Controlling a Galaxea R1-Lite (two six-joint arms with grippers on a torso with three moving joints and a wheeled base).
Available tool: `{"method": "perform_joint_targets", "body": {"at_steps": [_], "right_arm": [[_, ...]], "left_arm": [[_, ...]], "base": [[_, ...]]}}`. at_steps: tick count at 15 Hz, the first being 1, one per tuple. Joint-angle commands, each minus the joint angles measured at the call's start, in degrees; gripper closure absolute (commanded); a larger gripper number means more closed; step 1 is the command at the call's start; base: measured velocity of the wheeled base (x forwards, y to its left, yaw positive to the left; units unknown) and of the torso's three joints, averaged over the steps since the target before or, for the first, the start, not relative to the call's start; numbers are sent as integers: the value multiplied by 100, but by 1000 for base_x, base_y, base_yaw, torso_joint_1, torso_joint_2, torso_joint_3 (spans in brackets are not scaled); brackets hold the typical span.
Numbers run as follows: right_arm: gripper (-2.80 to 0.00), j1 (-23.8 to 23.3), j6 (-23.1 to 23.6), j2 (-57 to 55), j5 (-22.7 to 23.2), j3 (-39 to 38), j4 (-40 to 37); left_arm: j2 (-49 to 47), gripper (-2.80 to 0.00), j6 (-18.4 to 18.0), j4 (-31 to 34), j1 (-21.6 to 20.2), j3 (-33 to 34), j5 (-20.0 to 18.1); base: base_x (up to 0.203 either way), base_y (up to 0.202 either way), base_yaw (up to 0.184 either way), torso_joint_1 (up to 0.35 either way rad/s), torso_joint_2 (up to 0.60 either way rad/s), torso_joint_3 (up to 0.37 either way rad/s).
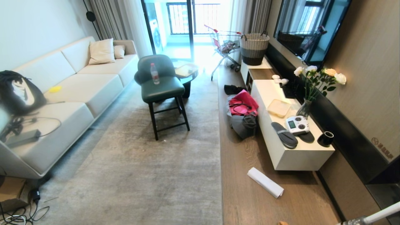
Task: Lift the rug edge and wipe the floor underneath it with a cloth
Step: Lift up the carpet
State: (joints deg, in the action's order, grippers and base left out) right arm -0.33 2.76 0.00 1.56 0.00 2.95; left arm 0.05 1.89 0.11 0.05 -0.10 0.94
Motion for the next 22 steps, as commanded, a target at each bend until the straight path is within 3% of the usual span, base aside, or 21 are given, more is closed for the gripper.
{"method": "perform_joint_targets", "body": {"at_steps": [1, 22], "right_arm": [[0, -2, 6, -8, 2, 0, 4], [0, -2, -3, -9, 2, 0, 6]], "left_arm": [[-5, 0, 4, -2, 4, 1, 3], [-5, 0, 4, -2, 4, 1, 3]], "base": [[0, 0, 0, -83, 194, 110], [0, 0, 0, -128, 300, 171]]}}
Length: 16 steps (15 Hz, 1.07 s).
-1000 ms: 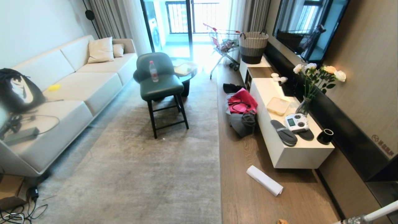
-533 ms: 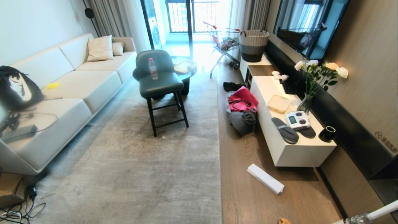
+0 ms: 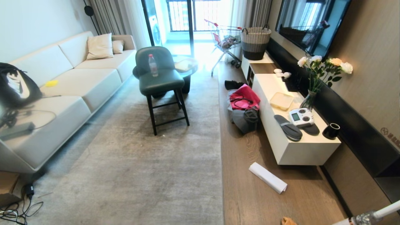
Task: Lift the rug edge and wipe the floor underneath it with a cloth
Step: Lift up the carpet
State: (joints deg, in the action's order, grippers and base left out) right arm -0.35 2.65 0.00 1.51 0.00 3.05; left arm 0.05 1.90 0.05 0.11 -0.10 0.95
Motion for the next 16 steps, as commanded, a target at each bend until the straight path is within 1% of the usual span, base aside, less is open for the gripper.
{"method": "perform_joint_targets", "body": {"at_steps": [1, 7, 16], "right_arm": [[0, 0, 7, -9, 7, 0, 3], [0, 0, -1, -9, 7, 0, 3], [0, 0, -31, -9, 6, 0, 3]], "left_arm": [[-5, 0, 3, 4, -10, 1, 2], [-5, 0, 3, 4, -2, 1, 2], [-5, 0, 3, 4, -3, 1, 2]], "base": [[0, 0, 0, -134, 347, 209], [0, 0, 0, -148, 377, 224], [0, 0, 0, -185, 530, 344]]}}
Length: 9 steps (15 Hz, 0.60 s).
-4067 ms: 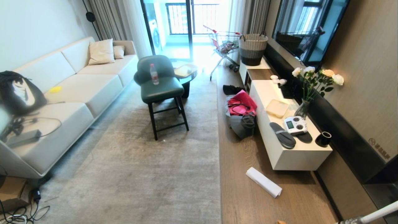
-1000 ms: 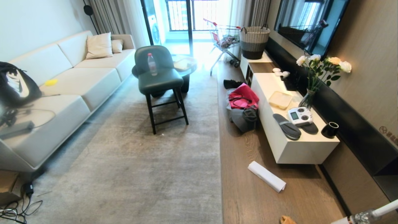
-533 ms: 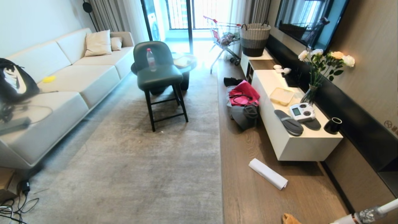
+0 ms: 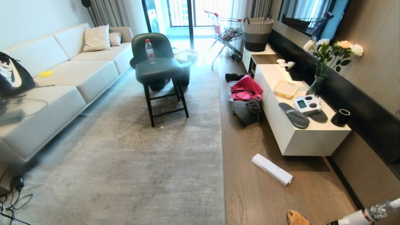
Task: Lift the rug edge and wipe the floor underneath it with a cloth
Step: Lift up the carpet
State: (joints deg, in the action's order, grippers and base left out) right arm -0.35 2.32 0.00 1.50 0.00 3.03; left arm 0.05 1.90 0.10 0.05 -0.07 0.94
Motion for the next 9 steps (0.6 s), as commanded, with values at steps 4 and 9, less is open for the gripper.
{"method": "perform_joint_targets", "body": {"at_steps": [4, 9], "right_arm": [[0, 0, -4, -9, -1, 0, 5], [0, 0, -4, -9, -1, 0, 5]], "left_arm": [[-5, 0, 3, -1, -3, 1, 3], [-5, 0, 3, -1, 4, -1, 3]], "base": [[0, 0, 0, -146, 511, 360], [0, 0, 0, -101, 478, 373]]}}
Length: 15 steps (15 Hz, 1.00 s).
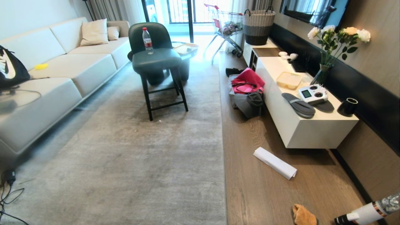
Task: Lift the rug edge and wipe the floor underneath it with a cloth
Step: Lift up the carpet
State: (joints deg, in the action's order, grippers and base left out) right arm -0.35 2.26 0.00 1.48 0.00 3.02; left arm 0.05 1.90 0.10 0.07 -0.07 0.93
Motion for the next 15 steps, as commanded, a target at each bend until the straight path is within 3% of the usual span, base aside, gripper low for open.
{"method": "perform_joint_targets", "body": {"at_steps": [1, 9, 15], "right_arm": [[0, 0, 3, -9, 2, 0, 5], [0, 0, 3, -9, 2, 0, 5], [0, 0, 3, -9, 2, 0, 5]], "left_arm": [[-5, 0, 3, -1, -3, -1, 4], [-5, 0, 3, -1, -7, 1, 4], [-5, 0, 3, -1, 1, -1, 4]], "base": [[0, 0, 0, -66, 465, 392], [0, 0, 0, -13, 415, 406], [0, 0, 0, 0, 1, 4]]}}
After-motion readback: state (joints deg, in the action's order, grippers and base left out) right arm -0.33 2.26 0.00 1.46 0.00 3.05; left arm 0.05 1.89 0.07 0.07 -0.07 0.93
